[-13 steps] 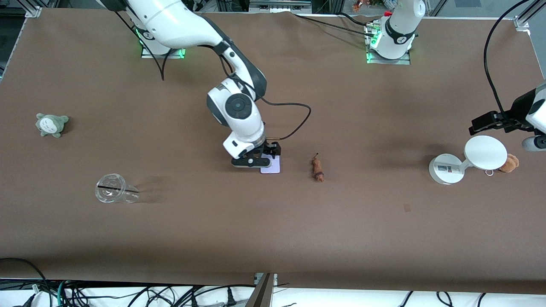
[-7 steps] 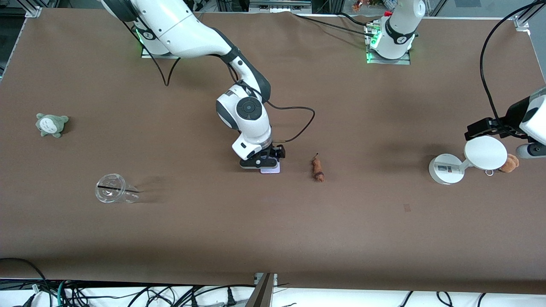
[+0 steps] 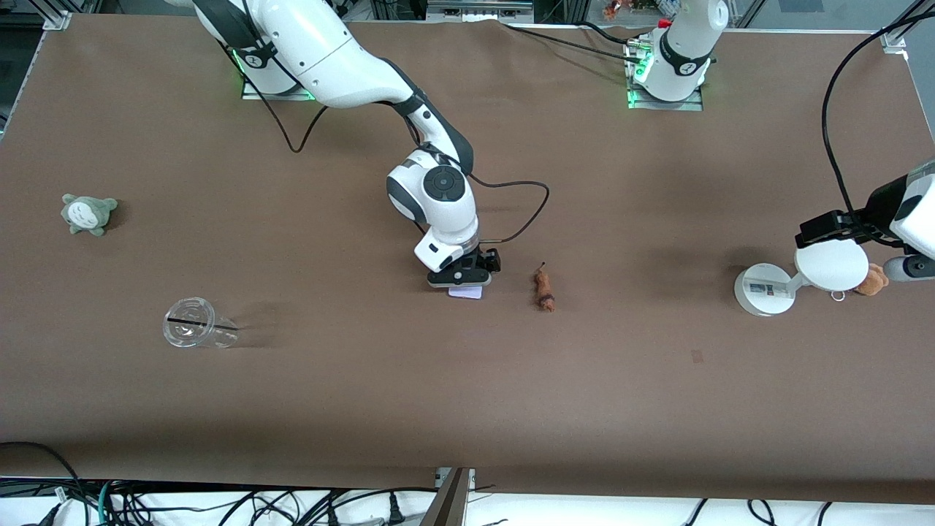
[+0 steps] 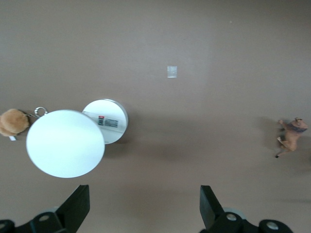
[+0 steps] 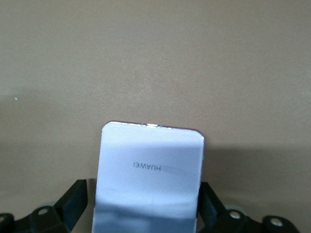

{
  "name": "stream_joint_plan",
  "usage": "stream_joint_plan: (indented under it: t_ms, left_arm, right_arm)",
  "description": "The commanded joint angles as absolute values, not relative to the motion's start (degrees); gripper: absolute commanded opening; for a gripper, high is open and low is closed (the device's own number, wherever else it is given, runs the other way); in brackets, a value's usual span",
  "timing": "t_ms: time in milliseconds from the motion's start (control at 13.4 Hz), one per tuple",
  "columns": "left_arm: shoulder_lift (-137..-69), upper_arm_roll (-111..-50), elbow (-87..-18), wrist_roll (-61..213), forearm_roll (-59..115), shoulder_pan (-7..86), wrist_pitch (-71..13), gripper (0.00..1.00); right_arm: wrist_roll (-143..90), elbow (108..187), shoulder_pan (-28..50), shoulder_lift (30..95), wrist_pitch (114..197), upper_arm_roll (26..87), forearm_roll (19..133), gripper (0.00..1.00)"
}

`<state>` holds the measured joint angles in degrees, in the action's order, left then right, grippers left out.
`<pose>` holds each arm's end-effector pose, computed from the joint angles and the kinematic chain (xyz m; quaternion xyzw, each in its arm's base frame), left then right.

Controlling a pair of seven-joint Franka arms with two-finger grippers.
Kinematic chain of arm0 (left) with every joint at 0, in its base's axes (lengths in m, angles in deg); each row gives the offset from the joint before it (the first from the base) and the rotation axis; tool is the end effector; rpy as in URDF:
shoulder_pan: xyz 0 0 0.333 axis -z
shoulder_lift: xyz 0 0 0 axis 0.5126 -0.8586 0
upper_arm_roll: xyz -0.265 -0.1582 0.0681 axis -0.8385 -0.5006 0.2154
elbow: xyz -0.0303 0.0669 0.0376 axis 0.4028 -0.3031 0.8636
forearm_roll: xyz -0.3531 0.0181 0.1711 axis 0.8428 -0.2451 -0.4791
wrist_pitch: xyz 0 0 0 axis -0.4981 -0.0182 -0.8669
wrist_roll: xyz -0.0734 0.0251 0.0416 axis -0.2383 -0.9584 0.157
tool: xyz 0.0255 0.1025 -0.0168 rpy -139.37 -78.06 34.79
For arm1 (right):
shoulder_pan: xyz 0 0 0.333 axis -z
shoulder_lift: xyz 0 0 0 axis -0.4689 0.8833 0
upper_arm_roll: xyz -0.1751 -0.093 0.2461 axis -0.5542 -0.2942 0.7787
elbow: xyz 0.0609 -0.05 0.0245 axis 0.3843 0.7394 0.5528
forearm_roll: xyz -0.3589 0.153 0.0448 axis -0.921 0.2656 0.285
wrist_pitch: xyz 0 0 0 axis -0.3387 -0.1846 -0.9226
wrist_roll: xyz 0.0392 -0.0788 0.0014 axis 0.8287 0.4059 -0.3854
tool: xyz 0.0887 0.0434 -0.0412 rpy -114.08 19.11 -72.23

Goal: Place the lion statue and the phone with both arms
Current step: 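Lower the right gripper and grasp the white phone, then carry the phone toward the glass cup while the left gripper reaches the lion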

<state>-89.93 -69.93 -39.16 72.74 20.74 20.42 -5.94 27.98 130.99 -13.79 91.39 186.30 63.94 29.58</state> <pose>0.6181 0.0341 0.5391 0.9973 0.0562 -0.0388 0.0267 0.5366 0.5115 0.1639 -0.9938 -0.0042 -0.0992 0.0491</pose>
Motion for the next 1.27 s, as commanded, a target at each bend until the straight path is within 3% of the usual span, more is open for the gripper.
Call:
stream_joint_plan:
  t_ms: [0, 150, 224, 523, 972, 1196]
  left_arm:
    - [-91.9, -69.9, -37.3, 73.3, 25.3, 21.6, -5.4, 1.0]
    - [-92.3, -69.9, -37.2, 75.0, 26.0, 23.0, -5.6, 1.0]
    - [-92.8, -69.9, -37.2, 76.3, 26.0, 23.9, -5.9, 1.0]
    - [-96.2, -69.9, -37.4, 80.5, 25.2, 27.3, -7.2, 1.0]
    - [-102.2, -69.7, -37.8, 94.2, 25.0, 37.3, -18.4, 1.0]
    - [-104.9, -69.7, -37.9, 97.6, 24.1, 40.8, -21.5, 1.0]
  right_arm:
    - [29.6, 129.4, -14.6, 92.8, 187.4, 63.2, 28.5, 0.91]
    - [28.6, 129.3, -13.8, 92.2, 187.1, 63.1, 28.8, 0.63]
    - [28.0, 129.4, -12.7, 91.9, 186.9, 63.1, 28.9, 0.55]
    - [20.9, 131.5, -8.4, 87.2, 181.8, 63.3, 29.1, 0.53]
    - [-2.3, 143.2, 3.3, 78.4, 182.1, 63.6, 30.3, 0.54]
    - [-14.3, 145.4, 9.7, 77.2, 181.9, 63.5, 36.0, 0.56]
